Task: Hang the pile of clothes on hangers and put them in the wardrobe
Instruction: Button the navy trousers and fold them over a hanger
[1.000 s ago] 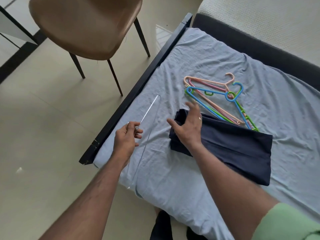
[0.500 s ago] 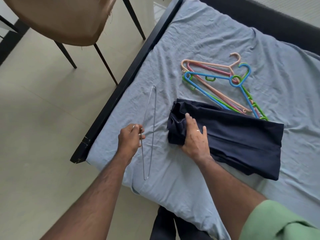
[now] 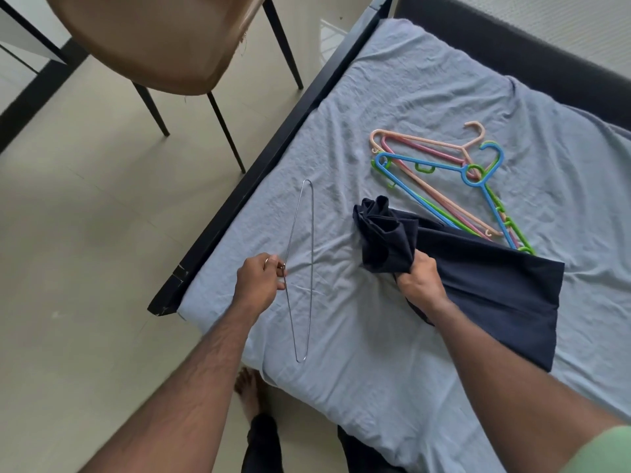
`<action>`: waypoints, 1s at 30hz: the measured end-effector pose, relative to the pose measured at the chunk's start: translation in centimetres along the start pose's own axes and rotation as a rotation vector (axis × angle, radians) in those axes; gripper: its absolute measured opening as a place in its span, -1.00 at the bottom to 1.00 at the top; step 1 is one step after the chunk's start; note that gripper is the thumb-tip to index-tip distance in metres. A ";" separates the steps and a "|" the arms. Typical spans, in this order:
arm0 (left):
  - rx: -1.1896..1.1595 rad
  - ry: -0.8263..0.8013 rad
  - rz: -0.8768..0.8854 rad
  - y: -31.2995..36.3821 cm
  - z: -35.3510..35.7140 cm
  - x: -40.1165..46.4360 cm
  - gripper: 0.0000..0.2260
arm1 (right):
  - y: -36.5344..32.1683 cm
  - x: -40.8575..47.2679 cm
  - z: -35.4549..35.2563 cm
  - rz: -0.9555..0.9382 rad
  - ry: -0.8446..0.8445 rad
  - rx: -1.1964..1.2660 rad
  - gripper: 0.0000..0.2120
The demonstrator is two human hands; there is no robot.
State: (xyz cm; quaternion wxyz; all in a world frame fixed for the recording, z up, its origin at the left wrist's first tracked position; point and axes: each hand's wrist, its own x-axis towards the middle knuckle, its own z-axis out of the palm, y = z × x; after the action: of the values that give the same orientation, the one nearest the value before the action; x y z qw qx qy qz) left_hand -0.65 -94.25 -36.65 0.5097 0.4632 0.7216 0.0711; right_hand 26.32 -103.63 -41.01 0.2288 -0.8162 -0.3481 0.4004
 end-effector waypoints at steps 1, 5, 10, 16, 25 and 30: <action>0.006 -0.007 0.001 0.1 -0.1 0.2 -0.72 | -0.2 0.0 -0.3 0.004 0.016 0.020 -0.88; 0.026 -0.024 0.010 0.1 -0.3 0.9 -0.71 | -1.8 -1.4 1.3 -0.129 0.124 0.104 -0.79; -0.013 -0.037 -0.004 -1.2 -0.8 1.7 -0.72 | -4.4 -4.5 10.6 -0.352 -0.123 -0.009 -0.52; -0.159 -0.001 -0.085 -2.4 -3.8 2.2 -0.70 | -5.2 -4.7 14.8 -0.360 -0.257 -0.590 -0.27; 0.222 0.057 0.133 -0.6 -2.9 1.2 -0.71 | -6.9 -5.4 17.2 -0.231 -0.261 -0.802 -0.42; 0.145 0.011 0.119 -1.3 -3.1 1.6 -0.78 | -6.8 -4.9 16.6 -0.229 -0.259 -0.703 -0.35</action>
State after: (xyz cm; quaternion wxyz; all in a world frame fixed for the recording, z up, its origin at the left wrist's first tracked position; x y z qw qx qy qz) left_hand -4.05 -92.64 -37.02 0.4658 0.5405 0.6987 0.0516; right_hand 8.08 -101.27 -43.68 -0.0673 -0.7433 -0.5788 0.3286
